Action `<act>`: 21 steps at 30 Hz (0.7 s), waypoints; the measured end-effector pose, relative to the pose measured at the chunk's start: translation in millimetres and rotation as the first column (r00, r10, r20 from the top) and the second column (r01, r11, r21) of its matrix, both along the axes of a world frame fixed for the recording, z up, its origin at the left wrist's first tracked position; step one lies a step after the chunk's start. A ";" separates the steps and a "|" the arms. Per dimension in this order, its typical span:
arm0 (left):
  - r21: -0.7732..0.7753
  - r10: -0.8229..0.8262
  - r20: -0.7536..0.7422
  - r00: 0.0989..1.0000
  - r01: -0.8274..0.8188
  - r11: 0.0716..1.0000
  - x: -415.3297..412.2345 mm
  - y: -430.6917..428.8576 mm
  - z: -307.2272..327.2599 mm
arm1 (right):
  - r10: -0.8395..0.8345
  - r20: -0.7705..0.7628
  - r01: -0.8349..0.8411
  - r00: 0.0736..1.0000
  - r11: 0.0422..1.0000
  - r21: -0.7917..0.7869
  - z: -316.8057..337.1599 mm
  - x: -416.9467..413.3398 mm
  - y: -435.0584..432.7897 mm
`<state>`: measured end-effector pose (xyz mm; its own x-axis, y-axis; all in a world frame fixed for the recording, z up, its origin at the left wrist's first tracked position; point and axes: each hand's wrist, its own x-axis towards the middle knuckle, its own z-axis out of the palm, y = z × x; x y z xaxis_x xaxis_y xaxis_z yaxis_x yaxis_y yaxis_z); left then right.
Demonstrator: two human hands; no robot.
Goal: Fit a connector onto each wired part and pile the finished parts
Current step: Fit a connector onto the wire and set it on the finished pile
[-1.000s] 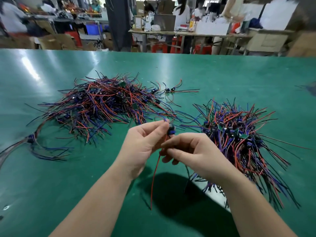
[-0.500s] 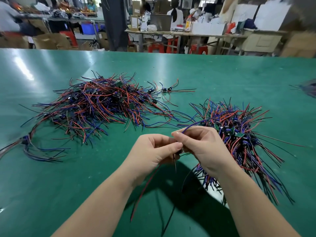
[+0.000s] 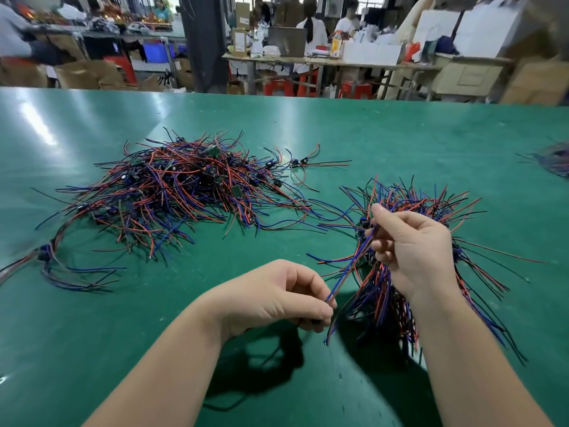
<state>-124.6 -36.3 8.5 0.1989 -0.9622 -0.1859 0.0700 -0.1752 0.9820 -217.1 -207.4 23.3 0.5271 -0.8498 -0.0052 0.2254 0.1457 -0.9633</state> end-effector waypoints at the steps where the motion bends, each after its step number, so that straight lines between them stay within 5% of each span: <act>1: 0.001 -0.018 -0.012 1.000 0.018 1.000 1.2 1.6 0.3 | -0.017 0.004 0.017 1.000 1.000 0.001 0.4 0.0 0.3; 7: -0.190 -0.036 -0.129 0.991 0.011 0.982 7.3 3.9 -1.3 | 0.101 -0.010 -0.097 0.995 0.977 0.189 -1.4 4.2 -4.2; 12: -0.397 0.137 -0.494 0.858 -0.364 0.843 10.0 -4.0 -1.1 | 0.430 -0.125 -0.441 0.894 0.894 -0.080 -10.6 6.9 11.4; 15: -0.472 0.308 -0.439 0.844 -0.509 0.720 6.9 -12.4 -4.6 | 0.623 -0.073 -0.626 0.779 0.764 -0.159 -16.5 11.2 29.6; 21: -0.633 0.542 -0.204 0.815 -0.533 0.562 0.8 -13.8 -10.2 | 0.520 0.252 -0.548 0.816 0.835 0.054 -20.4 19.7 43.3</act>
